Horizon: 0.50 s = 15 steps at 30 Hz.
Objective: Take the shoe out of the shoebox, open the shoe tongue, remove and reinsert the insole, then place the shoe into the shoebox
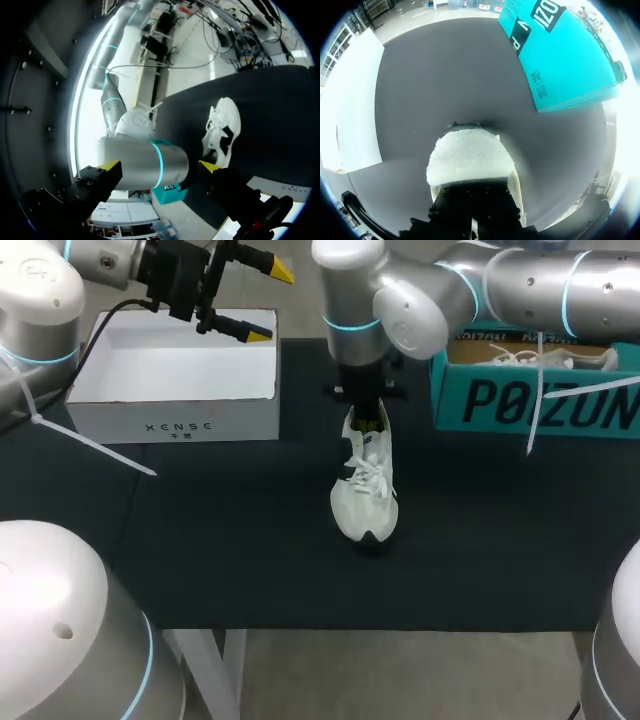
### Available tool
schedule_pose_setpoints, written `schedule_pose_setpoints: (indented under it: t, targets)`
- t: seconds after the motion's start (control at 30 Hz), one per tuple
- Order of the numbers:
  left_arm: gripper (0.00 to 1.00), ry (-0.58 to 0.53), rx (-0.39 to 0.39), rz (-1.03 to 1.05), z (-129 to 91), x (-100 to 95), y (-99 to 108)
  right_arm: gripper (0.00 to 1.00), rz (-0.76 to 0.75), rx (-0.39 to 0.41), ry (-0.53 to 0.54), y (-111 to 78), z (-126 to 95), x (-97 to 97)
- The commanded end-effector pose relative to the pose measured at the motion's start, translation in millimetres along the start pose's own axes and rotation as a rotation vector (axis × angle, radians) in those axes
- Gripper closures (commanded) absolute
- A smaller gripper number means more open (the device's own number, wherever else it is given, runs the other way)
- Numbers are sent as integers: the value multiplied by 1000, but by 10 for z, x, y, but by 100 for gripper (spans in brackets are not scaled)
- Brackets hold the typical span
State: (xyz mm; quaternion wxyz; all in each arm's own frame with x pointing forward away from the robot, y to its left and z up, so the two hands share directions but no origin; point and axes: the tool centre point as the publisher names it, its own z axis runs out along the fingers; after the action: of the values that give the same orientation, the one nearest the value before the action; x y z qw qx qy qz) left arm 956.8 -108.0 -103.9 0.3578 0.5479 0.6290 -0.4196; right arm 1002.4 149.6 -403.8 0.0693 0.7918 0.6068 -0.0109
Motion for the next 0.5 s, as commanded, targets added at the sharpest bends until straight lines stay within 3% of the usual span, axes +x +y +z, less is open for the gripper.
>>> schedule_pose_setpoints:
  t: [0.03,0.17,0.5]
  targets:
    - [0,5,2,1,-6,-6,5,100,10,26,30,-14,259,0]
    - [0,5,2,1,-6,-6,5,100,26,42,36,-72,272,-34]
    - [0,5,2,1,-6,-6,5,100,73,0,19,-229,-174,-71]
